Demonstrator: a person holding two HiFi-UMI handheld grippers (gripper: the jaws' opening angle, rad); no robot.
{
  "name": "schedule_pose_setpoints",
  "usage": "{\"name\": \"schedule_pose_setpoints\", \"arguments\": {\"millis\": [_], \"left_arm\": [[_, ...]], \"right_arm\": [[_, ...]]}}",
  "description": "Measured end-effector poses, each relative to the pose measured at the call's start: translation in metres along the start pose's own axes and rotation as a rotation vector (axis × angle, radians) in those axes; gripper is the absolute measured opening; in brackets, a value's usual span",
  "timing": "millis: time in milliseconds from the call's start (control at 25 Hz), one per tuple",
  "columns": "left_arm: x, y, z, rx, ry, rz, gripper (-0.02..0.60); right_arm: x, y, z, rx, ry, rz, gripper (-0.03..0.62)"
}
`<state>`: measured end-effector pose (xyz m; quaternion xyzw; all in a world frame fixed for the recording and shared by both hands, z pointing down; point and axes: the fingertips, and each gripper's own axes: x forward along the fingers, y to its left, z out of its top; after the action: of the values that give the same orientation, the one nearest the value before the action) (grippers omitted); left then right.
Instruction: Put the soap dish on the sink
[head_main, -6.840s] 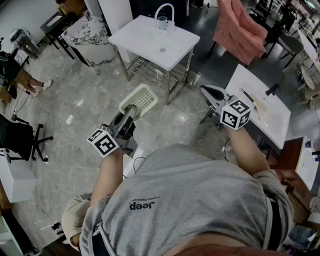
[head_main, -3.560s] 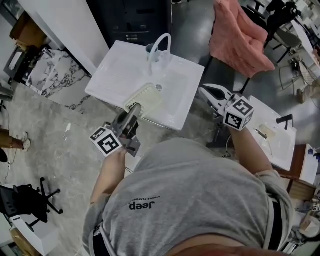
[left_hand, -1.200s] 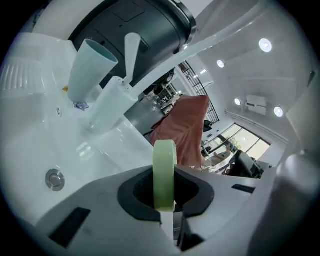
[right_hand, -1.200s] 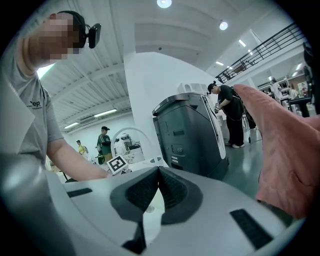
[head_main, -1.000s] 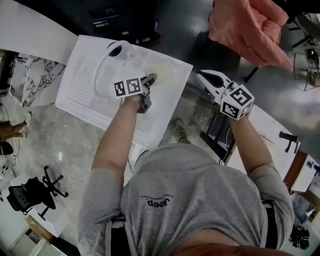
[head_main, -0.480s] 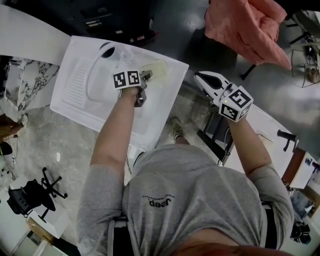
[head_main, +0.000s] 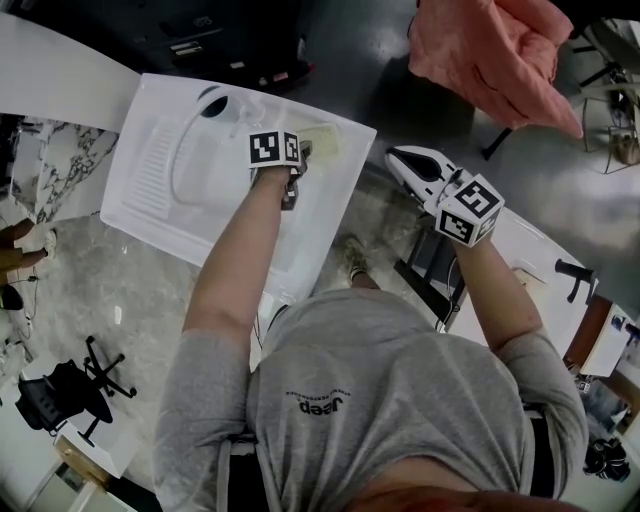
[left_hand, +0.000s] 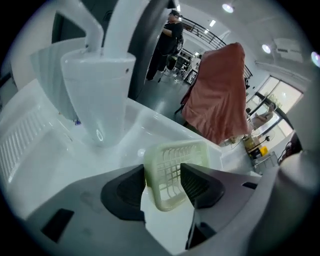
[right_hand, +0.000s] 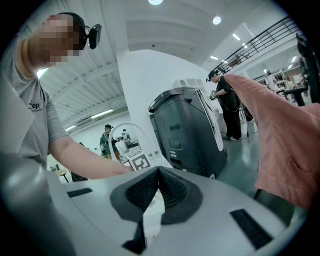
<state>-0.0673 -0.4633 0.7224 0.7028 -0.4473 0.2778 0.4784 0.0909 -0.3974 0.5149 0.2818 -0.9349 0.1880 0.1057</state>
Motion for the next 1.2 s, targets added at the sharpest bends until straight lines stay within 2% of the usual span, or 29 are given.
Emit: {"name": "schedule_pose_setpoints", "arguments": {"millis": [40, 160, 240, 320, 480, 640, 920, 1000, 1200], "left_arm": [[-0.001, 0.004, 0.002, 0.047, -0.002, 0.052, 0.231], [-0.001, 0.019, 0.010, 0.248, -0.025, 0.233, 0.190], [0.006, 0.018, 0.015, 0.350, -0.047, 0.270, 0.193], [0.009, 0.016, 0.018, 0.398, -0.060, 0.291, 0.192], [0.012, 0.013, 0.023, 0.407, -0.070, 0.300, 0.193], [0.009, 0.013, 0.028, 0.373, -0.094, 0.279, 0.198], [-0.025, 0.005, 0.036, 0.325, -0.203, 0.242, 0.198], [-0.040, -0.006, 0.033, 0.327, -0.234, 0.209, 0.198], [-0.080, -0.046, 0.012, 0.330, -0.293, 0.051, 0.176]], "right_arm": [[0.000, 0.000, 0.000, 0.001, 0.000, 0.000, 0.054], [-0.002, 0.002, -0.002, 0.004, 0.004, -0.002, 0.054], [-0.002, 0.001, -0.003, 0.007, 0.008, -0.003, 0.054], [-0.002, 0.001, -0.004, 0.009, 0.011, -0.003, 0.054], [-0.003, -0.001, -0.006, 0.013, 0.014, -0.005, 0.054], [-0.002, -0.002, -0.004, 0.013, 0.013, -0.002, 0.054], [0.001, 0.005, 0.005, -0.002, 0.002, 0.010, 0.054], [0.002, 0.009, 0.010, -0.012, 0.000, 0.015, 0.054], [0.006, 0.024, 0.024, -0.043, -0.014, 0.031, 0.054]]}}
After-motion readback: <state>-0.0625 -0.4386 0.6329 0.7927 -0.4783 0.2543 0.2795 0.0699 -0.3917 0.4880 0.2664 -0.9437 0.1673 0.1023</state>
